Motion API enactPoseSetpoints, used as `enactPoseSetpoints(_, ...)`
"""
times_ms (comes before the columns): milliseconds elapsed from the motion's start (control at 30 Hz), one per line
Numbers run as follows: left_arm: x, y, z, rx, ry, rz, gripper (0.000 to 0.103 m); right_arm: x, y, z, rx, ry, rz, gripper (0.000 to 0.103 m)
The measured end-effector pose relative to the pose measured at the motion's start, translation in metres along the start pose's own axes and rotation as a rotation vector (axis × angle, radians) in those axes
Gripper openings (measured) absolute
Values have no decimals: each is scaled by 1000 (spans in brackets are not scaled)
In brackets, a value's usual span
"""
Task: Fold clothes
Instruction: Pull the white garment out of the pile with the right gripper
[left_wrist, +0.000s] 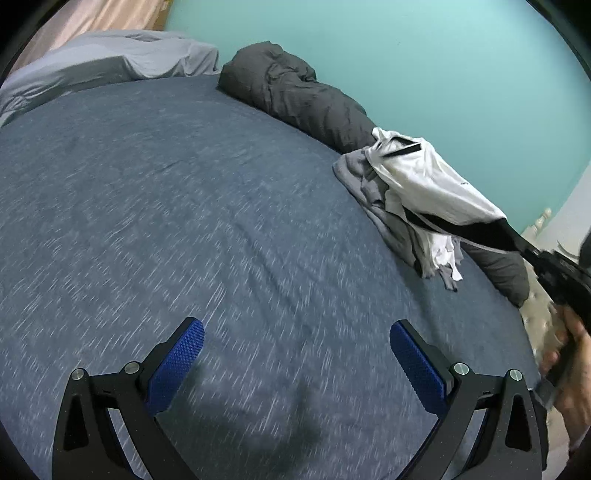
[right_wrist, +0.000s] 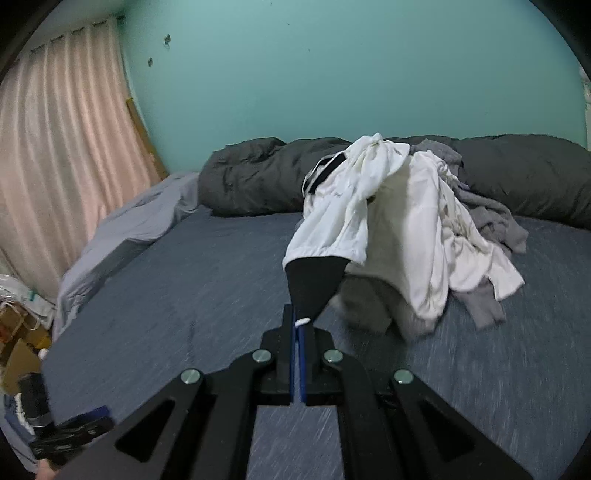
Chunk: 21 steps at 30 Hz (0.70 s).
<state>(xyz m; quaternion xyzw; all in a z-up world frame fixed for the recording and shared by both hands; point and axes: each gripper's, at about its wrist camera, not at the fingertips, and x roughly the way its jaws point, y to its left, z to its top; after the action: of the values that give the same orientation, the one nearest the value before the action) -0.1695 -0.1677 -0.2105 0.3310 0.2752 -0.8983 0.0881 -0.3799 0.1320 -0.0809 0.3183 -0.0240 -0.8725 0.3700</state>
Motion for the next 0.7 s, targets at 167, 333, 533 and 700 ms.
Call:
enactPoseSetpoints(167, -24, 5, -27, 15, 5, -3, 103, -54, 18, -41, 26, 15, 39, 1)
enactPoseSetpoints(333, -44, 14, -55, 28, 24, -3, 103, -100, 43, -90, 17, 54, 87, 1)
enactPoseSetpoints(533, -63, 22, -73, 35, 33, -3, 103, -144, 65, -130, 40, 66, 126, 1)
enactPoseSetpoints(700, -65, 21, -78, 68, 23, -5, 103, -166, 72, -154, 70, 64, 160, 1)
